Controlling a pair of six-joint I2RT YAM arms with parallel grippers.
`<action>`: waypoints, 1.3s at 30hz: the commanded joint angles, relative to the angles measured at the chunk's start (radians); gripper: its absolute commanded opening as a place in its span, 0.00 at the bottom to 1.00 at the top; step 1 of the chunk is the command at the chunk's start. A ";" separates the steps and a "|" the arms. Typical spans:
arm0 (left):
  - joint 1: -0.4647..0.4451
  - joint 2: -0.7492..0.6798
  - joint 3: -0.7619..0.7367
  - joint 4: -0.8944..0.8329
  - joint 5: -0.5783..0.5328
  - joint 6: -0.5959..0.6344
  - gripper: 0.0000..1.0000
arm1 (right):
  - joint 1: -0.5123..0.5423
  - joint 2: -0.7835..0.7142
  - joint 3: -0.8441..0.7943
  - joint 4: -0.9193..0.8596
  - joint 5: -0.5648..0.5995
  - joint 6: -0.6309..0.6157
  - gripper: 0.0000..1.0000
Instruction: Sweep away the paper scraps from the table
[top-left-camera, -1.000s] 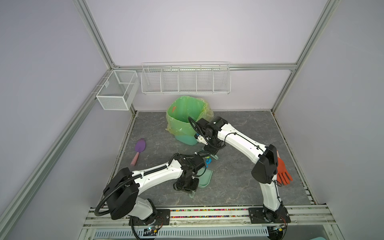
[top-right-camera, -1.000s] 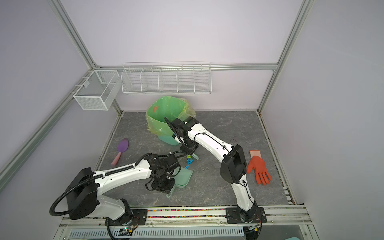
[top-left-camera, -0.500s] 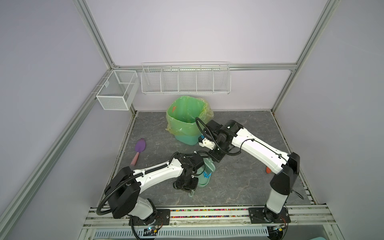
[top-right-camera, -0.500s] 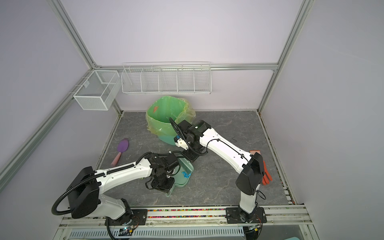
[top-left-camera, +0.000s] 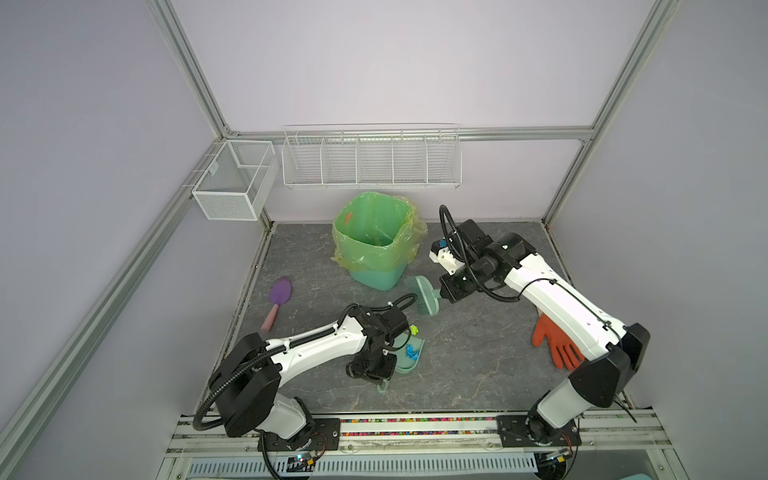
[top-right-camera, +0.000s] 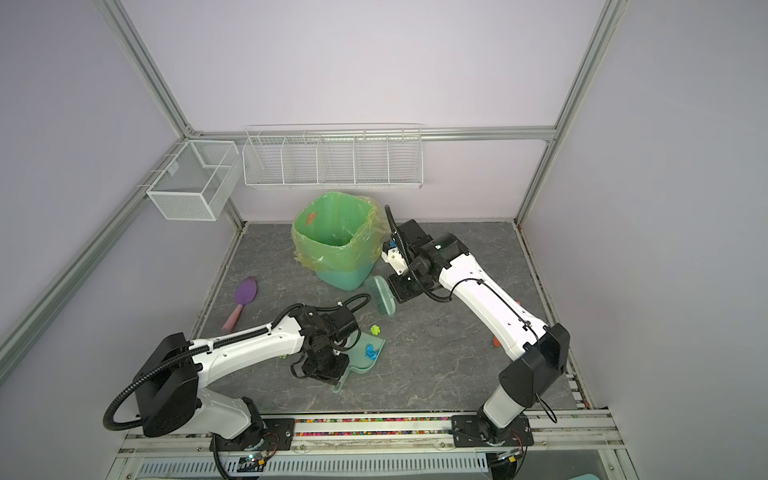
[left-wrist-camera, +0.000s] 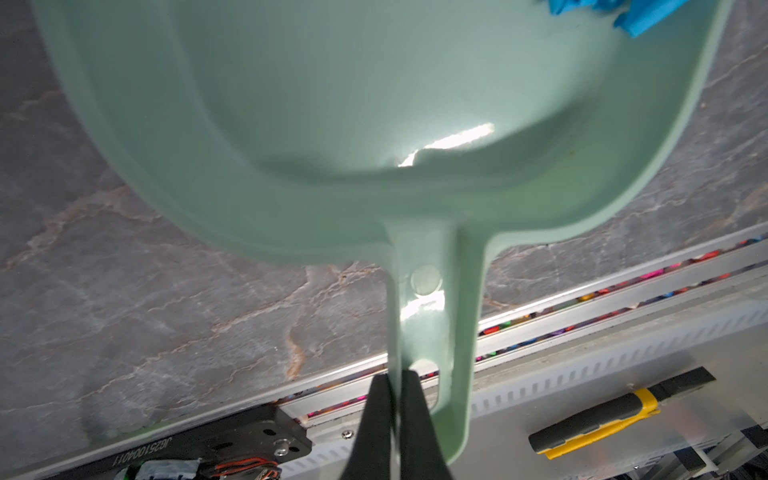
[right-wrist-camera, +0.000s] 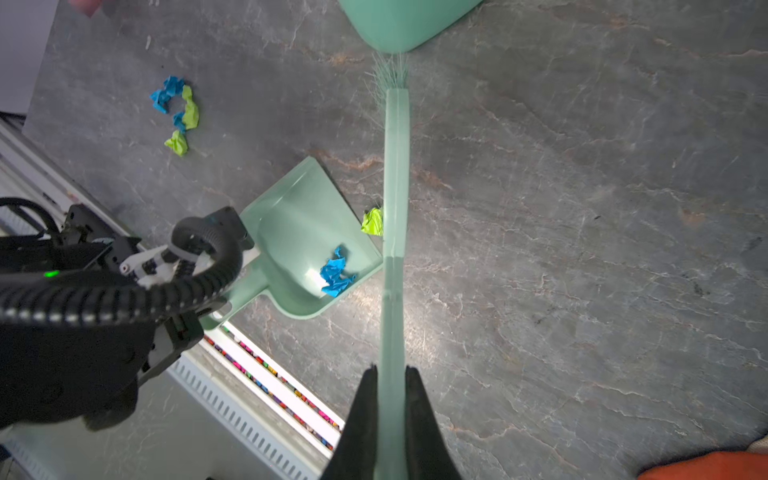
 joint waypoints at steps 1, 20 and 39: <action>0.009 -0.008 0.015 -0.001 -0.008 0.014 0.00 | 0.004 0.051 -0.007 0.055 0.046 0.024 0.07; 0.046 0.020 0.040 0.004 -0.007 0.042 0.00 | 0.170 -0.025 -0.165 0.120 -0.101 0.090 0.07; 0.021 -0.064 0.072 -0.037 -0.188 0.063 0.00 | 0.156 -0.266 -0.367 0.212 0.123 0.348 0.07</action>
